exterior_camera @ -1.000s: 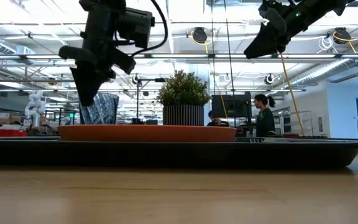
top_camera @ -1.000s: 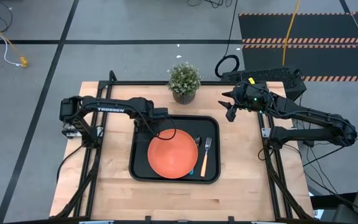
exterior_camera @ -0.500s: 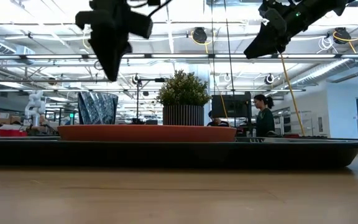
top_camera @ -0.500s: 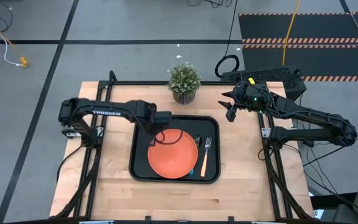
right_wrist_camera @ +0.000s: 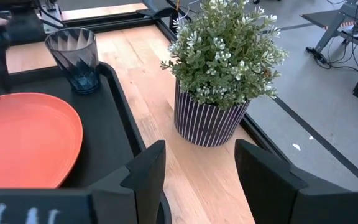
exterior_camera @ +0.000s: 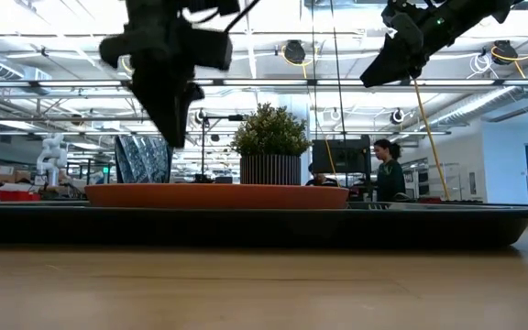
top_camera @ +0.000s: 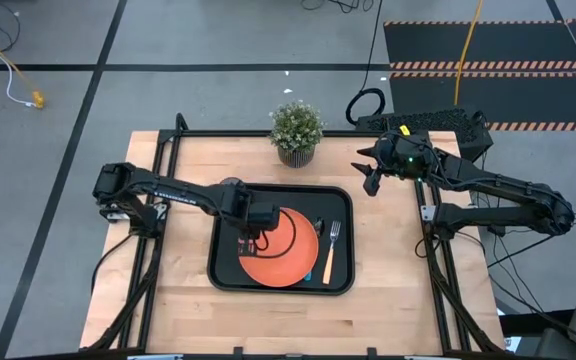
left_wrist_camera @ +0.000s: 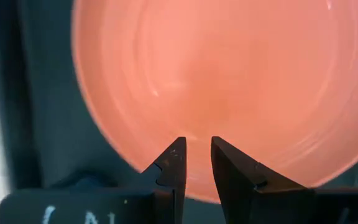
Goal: Pick and place plate/cup/fork/spoon on tray
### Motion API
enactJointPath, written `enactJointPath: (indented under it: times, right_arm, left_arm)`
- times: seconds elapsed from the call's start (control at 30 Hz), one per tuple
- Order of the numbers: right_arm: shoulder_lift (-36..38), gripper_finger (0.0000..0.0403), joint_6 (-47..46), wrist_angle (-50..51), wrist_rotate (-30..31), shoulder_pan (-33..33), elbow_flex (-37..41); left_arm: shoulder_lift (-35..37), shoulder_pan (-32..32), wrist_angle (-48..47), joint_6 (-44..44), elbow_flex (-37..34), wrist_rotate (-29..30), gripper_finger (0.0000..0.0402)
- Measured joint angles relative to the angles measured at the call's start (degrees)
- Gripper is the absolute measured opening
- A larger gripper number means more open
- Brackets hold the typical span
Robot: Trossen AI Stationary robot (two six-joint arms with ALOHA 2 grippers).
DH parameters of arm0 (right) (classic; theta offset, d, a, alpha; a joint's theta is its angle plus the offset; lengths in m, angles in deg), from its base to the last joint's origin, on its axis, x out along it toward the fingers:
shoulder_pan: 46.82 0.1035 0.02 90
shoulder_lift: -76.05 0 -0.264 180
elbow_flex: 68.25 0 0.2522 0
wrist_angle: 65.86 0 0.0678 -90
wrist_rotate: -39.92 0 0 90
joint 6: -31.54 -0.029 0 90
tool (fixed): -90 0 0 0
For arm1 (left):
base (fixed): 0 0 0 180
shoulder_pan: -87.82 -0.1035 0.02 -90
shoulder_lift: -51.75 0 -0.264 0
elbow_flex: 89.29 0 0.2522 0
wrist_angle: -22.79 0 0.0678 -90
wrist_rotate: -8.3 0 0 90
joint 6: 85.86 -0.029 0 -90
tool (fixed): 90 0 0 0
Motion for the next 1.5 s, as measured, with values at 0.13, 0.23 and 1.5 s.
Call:
enactJointPath:
  times: [0.13,0.23,1.5]
  right_arm:
    - [0.0,0.0183,0.0,0.0,0.0,0.0,0.0]
    - [0.0,0.0183,0.0,-0.1,0.0,0.0,0.0]
    - [0.0,0.0183,0.0,-0.4,0.0,0.0,0.0]
  left_arm:
    - [0.0,-0.3,4.1,0.1,-5.2,-0.2,0.0078]
    - [0.0,-0.9,6.2,0.8,-7.4,0.0,0.0078]
    - [0.1,0.1,2.2,3.4,-10.3,0.2,0.0078]
